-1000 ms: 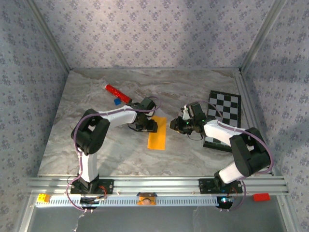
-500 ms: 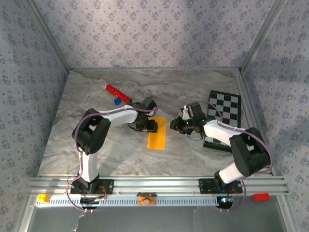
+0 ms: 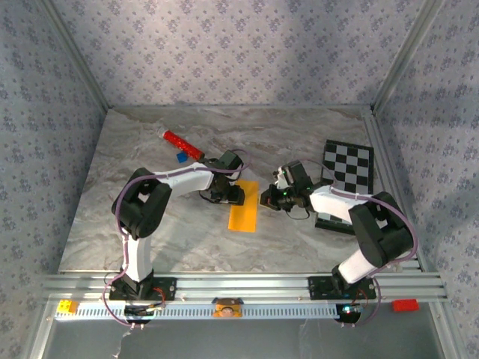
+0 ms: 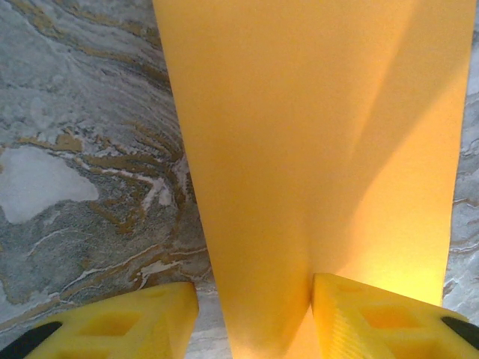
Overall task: Fold a paper plane with a square sheet of paper (pick it up from the middle)
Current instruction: Hold the square sheet of paper at the center of the table.
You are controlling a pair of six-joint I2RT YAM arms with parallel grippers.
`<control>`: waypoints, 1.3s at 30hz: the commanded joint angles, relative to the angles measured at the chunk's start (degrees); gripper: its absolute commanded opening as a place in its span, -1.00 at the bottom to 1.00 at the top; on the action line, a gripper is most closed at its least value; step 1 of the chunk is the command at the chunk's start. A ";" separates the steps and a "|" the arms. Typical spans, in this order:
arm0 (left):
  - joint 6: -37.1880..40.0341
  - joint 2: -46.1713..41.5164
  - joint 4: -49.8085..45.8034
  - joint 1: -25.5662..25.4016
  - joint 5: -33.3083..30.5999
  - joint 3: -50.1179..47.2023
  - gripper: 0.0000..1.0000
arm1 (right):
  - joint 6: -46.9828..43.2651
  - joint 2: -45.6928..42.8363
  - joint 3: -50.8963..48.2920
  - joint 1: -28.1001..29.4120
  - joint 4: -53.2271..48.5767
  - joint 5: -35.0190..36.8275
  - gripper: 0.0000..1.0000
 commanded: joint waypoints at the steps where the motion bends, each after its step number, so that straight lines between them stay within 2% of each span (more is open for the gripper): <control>1: 0.23 5.08 3.03 -0.40 -2.18 -1.76 -0.04 | 0.97 0.40 1.58 0.38 0.55 0.09 -1.00; 12: 0.10 5.10 3.22 -0.37 -2.16 -1.89 -0.04 | 2.32 -1.11 0.98 0.65 0.63 2.24 -1.00; 18: -0.12 5.01 3.15 -0.41 -2.52 -2.02 -0.04 | 2.64 -5.02 0.00 0.18 -1.25 6.40 -1.00; 30: -0.40 5.01 3.92 -0.47 -2.36 -2.75 -0.04 | 2.67 -4.63 -0.08 -0.14 -0.55 4.76 -1.00; 39: -0.28 5.16 4.04 -0.49 -2.02 -2.73 -0.04 | 1.97 -0.57 1.85 1.55 0.50 1.87 -1.00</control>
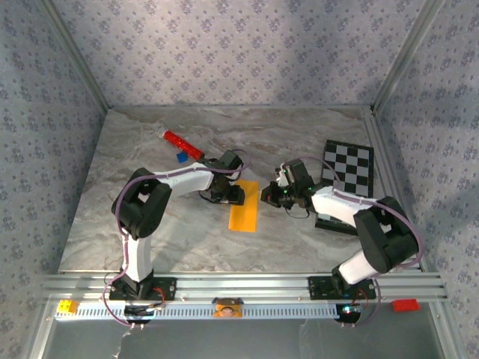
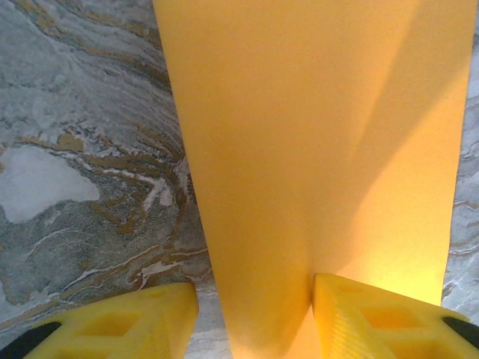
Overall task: Fold a paper plane with a square sheet of paper (pick it up from the middle)
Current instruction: Hold the square sheet of paper at the center of the table.
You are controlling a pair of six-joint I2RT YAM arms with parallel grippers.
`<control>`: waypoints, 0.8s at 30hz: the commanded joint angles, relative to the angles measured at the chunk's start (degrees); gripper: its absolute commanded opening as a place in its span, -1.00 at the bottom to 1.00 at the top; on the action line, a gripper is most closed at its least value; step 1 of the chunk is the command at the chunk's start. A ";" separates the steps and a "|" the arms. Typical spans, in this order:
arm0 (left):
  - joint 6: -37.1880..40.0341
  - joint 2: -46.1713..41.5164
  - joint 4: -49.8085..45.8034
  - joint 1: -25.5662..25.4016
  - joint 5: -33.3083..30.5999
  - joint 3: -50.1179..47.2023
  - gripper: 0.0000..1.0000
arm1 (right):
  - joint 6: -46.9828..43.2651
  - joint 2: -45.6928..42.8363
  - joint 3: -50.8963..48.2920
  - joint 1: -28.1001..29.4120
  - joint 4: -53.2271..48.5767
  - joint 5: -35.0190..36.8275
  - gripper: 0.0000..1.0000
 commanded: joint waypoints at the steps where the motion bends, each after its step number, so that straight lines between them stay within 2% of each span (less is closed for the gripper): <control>1: 0.25 5.29 3.77 -0.50 -2.08 -2.60 -0.04 | -0.01 2.09 2.08 0.96 0.22 -1.77 -1.00; 24: 0.52 5.72 3.85 -0.69 -2.04 -2.86 -0.04 | -0.84 13.63 8.26 4.73 0.70 -1.99 -1.00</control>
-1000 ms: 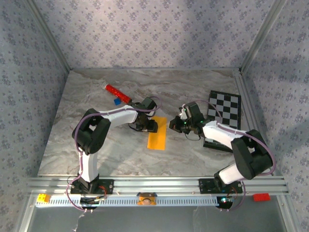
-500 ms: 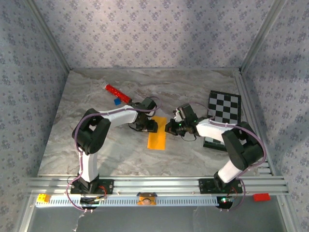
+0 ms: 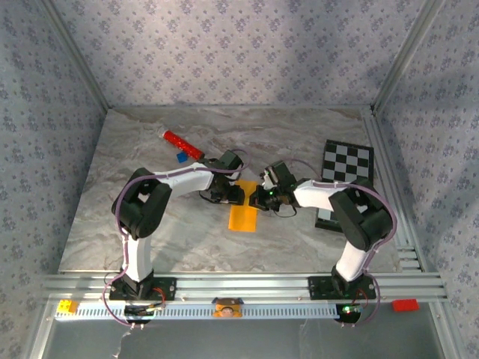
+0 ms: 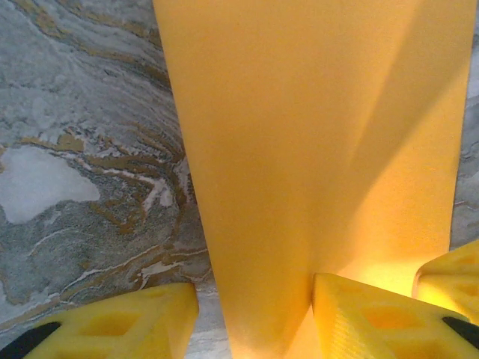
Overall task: Fold a paper plane with a square sheet of paper (pick it up from the middle)
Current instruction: Hold the square sheet of paper at the center of the table, then first fold the square sheet of paper in half at the center of the table.
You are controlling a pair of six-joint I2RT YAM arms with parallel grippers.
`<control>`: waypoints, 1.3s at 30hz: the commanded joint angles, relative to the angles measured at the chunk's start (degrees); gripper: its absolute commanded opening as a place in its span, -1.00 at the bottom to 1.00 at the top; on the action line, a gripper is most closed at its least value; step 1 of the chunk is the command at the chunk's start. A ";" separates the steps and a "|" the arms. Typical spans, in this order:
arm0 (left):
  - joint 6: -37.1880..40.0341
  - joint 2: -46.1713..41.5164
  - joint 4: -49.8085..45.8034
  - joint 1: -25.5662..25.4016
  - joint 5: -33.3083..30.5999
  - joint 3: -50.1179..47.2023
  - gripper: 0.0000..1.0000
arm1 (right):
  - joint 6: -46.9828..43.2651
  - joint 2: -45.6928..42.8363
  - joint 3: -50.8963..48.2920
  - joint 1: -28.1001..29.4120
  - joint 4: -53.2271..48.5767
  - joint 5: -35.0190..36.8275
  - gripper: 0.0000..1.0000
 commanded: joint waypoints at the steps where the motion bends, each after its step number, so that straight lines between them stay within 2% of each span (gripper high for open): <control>1: 0.49 5.74 3.80 -0.69 -2.05 -2.81 -0.04 | -0.90 1.43 1.84 0.43 -0.05 -0.14 -1.00; 11: 0.15 5.94 3.97 -0.86 -2.03 -2.74 -0.04 | -6.02 5.42 0.57 0.65 -6.35 5.00 -1.00; 15: -1.60 4.05 4.91 -0.86 -2.37 -3.41 -0.04 | -9.62 5.79 0.57 -0.26 -8.90 4.81 -1.00; 23: -6.49 -10.75 7.42 -0.86 -5.90 -7.50 0.13 | -24.33 10.20 9.36 -2.55 -20.36 0.81 -1.00; 27: -9.29 -18.16 9.44 -0.06 -7.02 -10.75 0.14 | -27.50 12.44 12.49 -3.38 -23.30 -1.54 -1.00; 30: -11.70 -21.28 14.95 1.18 -0.68 -14.12 -0.06 | -27.04 13.06 13.53 -3.17 -24.28 -1.25 -1.00; 34: -15.20 -20.67 24.12 2.13 9.15 -16.80 -0.50 | -24.42 12.45 12.18 -3.16 -22.50 -0.61 -1.00; 39: -18.94 -16.29 32.41 2.13 14.82 -18.50 -0.96 | -23.06 12.36 11.45 -3.23 -21.74 -0.08 -1.00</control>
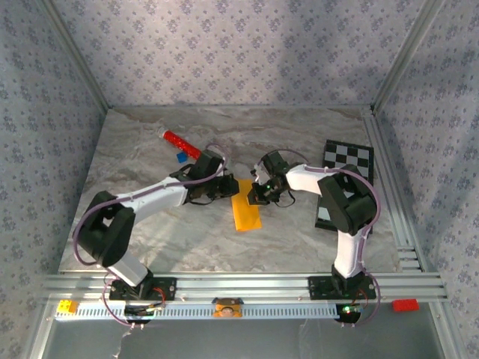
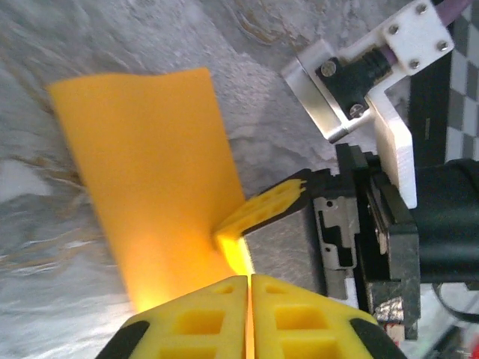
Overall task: Fold a paper plane with a square sheet of paper (pick it up from the middle)
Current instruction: First fold the square sheet of paper in half at the center of the table.
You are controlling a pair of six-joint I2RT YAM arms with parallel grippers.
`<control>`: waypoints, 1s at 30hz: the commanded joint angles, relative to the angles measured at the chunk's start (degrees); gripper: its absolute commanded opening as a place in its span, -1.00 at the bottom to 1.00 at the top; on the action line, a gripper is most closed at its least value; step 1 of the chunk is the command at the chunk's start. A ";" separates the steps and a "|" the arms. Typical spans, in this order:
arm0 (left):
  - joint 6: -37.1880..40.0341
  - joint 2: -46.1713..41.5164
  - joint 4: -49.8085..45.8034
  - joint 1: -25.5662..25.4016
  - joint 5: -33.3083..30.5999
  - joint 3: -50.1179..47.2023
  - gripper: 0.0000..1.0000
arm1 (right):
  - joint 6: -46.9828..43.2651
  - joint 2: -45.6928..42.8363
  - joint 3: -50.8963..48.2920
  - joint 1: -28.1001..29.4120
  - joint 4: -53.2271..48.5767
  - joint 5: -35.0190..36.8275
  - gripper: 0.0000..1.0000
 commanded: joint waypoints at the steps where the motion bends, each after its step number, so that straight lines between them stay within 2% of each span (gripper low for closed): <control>1: -3.27 3.11 8.03 0.00 6.50 -1.28 -1.00 | 0.84 2.11 -2.54 -0.36 -4.23 5.00 -1.00; 13: 0.25 8.38 6.86 0.14 3.49 -3.34 -1.00 | 1.49 1.87 -3.36 -0.42 -3.91 5.60 -1.00; 23: 3.72 10.71 6.54 0.29 -0.96 -8.98 -1.00 | 2.55 1.85 -4.49 -0.16 -3.22 6.51 -1.00; 30: 2.23 5.92 5.34 0.40 -0.37 -7.83 -1.00 | 3.45 1.23 -5.08 -0.06 -2.39 6.69 -1.00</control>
